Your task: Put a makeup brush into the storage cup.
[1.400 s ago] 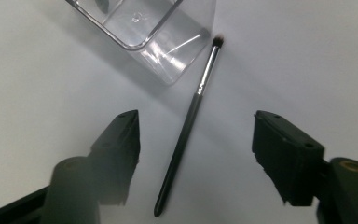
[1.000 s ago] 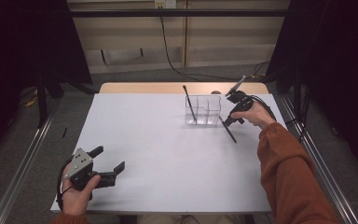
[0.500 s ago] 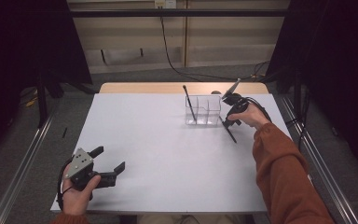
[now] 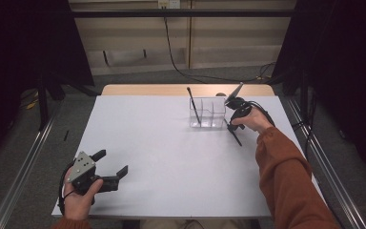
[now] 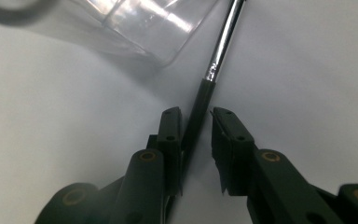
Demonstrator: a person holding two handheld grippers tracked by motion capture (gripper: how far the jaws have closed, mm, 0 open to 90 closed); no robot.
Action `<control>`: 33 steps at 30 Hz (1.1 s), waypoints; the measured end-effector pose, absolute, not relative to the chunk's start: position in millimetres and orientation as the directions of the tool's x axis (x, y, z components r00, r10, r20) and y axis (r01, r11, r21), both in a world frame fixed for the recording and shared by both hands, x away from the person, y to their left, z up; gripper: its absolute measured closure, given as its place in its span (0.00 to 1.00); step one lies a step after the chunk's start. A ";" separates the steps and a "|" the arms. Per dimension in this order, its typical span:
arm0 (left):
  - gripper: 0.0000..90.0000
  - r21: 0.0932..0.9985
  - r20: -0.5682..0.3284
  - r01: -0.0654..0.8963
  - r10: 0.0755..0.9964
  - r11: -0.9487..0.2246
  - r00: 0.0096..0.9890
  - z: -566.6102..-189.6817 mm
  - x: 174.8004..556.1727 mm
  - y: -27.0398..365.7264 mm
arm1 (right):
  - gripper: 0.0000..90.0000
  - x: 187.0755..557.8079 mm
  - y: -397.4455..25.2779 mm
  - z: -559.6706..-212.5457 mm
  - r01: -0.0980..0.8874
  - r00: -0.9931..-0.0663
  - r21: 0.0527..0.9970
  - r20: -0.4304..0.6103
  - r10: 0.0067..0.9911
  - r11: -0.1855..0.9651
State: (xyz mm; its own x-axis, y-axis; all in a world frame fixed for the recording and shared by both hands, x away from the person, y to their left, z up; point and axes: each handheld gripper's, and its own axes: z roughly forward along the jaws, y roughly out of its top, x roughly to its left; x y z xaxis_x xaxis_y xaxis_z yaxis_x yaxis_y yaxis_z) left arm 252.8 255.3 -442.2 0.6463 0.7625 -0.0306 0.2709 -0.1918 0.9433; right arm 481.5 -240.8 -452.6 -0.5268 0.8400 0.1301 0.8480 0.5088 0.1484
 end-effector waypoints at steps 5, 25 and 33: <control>0.03 0.943 -0.028 0.270 0.761 -0.195 0.648 -442.2 252.8 255.1 | 0.84 480.9 -239.7 -452.9 0.848 -0.526 0.147 0.117 0.842 0.509; 0.03 0.944 -0.031 0.270 0.762 -0.191 0.647 -442.3 252.4 255.4 | 0.94 481.6 -240.0 -453.0 0.877 -0.475 0.135 0.099 0.874 0.461; 0.03 0.944 -0.033 0.271 0.763 -0.189 0.646 -442.5 252.6 255.4 | 0.94 481.5 -241.5 -451.7 0.889 -0.454 0.123 0.097 0.886 0.442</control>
State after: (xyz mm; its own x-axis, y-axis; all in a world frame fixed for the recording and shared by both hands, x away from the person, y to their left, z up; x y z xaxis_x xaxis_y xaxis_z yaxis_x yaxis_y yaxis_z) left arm 252.6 255.4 -442.5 0.6459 0.7627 -0.0331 0.2709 -0.1885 0.9440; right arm 481.5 -241.5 -451.7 -0.4539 0.8858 0.0967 0.8886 0.4418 0.1235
